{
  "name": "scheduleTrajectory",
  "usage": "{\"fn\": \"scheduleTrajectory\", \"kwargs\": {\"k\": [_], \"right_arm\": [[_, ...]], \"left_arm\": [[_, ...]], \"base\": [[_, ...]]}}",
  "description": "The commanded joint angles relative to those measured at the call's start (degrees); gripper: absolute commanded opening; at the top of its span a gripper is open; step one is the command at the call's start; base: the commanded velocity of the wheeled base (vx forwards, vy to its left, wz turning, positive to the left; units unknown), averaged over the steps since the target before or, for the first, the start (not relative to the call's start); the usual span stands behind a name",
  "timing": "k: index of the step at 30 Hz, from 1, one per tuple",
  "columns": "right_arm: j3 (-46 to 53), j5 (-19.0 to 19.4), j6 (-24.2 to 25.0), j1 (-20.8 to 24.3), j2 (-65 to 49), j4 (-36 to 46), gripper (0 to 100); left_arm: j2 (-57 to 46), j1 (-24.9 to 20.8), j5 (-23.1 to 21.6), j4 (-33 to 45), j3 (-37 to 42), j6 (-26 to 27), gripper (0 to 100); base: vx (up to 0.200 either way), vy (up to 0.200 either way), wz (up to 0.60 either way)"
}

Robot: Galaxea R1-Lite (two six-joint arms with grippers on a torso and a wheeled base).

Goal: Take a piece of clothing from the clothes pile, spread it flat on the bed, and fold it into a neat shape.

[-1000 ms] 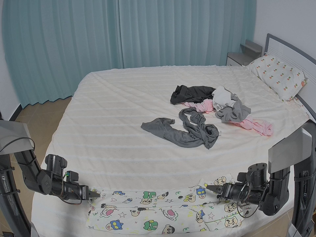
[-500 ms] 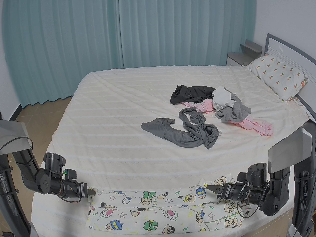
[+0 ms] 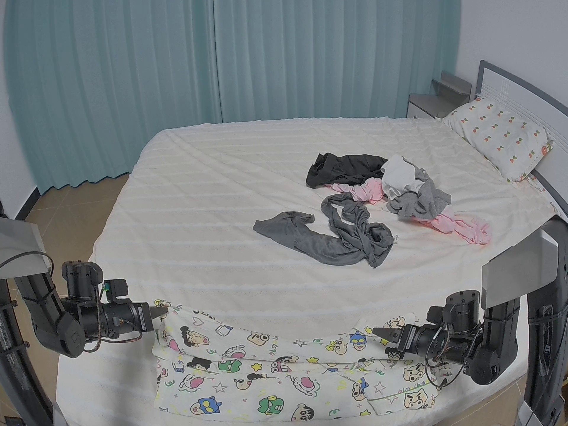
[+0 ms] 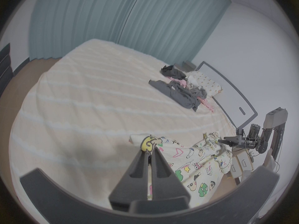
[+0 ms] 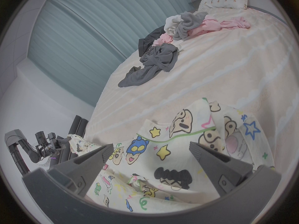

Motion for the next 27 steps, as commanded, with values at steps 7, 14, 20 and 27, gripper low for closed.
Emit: {"fn": "scheduleTrajectory", "kwargs": {"k": [7, 14, 20, 27], "right_arm": [[-0.34, 1.09, 0.05, -0.70, 0.68, -0.61, 100], [-0.08, 1.09, 0.14, -0.52, 0.51, -0.61, 100], [0.09, 1.09, 0.14, -0.44, 0.24, -0.61, 100], [0.36, 1.18, 0.23, -0.35, -0.37, -0.61, 100]], "left_arm": [[4.01, 0.32, -1.89, -7.88, 2.39, 0.21, 0], [8.85, 5.33, -8.13, -23.70, 13.38, 1.44, 0], [13.24, 11.57, -11.12, -24.32, 17.34, 12.77, 0], [19.92, 12.37, -11.21, -24.32, 18.48, 21.74, 0]], "base": [[0.000, 0.000, 0.00], [0.000, 0.000, 0.00], [0.000, 0.000, 0.00], [0.000, 0.000, 0.00]]}}
